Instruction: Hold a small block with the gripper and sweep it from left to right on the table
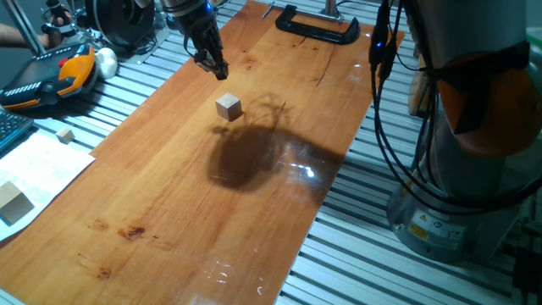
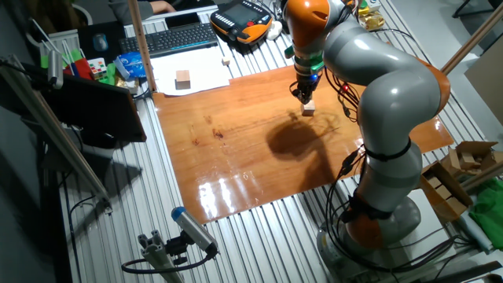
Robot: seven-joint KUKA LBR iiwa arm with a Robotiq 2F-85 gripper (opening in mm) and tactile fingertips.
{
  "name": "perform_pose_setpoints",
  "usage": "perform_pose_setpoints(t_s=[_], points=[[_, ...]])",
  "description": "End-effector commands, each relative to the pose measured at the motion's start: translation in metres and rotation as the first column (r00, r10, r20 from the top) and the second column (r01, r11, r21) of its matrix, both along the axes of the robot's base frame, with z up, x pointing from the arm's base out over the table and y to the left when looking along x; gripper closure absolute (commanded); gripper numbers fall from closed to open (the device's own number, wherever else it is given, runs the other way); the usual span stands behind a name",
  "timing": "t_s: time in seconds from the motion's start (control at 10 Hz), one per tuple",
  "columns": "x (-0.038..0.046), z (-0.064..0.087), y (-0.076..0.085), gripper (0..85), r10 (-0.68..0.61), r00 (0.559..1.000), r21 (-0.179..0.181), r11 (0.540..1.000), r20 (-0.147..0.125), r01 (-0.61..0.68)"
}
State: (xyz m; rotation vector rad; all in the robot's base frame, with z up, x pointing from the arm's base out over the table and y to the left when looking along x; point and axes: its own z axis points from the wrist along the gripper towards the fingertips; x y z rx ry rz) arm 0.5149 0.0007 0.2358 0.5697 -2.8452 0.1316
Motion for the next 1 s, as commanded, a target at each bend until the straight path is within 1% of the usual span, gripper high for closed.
perform_pose_setpoints(t_s=[0.0, 0.3, 0.6, 0.9], points=[[0.0000, 0.0000, 0.0000, 84.3, 0.000, 1.000, 0.000, 1.000, 0.000, 0.000], [0.0000, 0.0000, 0.0000, 84.3, 0.000, 1.000, 0.000, 1.000, -0.002, 0.000], [-0.0003, -0.0001, 0.0000, 84.3, 0.003, 1.000, 0.002, 1.000, 0.004, -0.003], [-0.0003, -0.0001, 0.0000, 84.3, 0.003, 1.000, 0.004, 1.000, 0.004, -0.004]])
